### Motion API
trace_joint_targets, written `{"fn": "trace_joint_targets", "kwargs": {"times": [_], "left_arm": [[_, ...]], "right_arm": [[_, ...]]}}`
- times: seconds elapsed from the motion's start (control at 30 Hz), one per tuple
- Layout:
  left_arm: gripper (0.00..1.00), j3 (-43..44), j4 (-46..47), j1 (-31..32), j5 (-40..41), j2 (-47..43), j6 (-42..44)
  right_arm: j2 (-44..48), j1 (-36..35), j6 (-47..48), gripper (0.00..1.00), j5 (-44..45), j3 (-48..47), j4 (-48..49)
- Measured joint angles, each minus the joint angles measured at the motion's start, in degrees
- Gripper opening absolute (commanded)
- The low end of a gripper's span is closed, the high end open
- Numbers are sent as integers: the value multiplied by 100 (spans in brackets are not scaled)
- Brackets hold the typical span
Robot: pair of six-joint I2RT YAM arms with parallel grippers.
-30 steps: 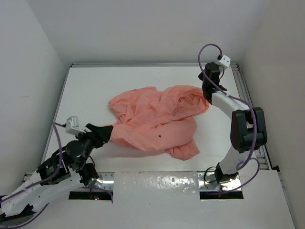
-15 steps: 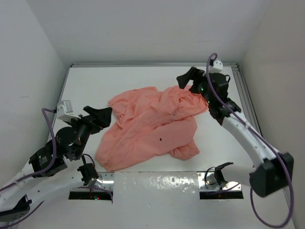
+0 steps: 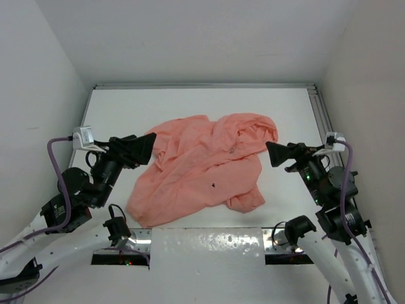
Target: Zip up the jacket
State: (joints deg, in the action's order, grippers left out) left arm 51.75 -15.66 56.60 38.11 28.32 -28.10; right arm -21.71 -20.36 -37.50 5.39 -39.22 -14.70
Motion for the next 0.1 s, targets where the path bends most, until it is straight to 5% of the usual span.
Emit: {"fn": "trace_joint_targets", "kwargs": {"times": [0.1], "left_arm": [[100, -11, 90, 0, -109, 13, -2]], "right_arm": [[55, 0, 20, 99, 59, 0, -264]]}}
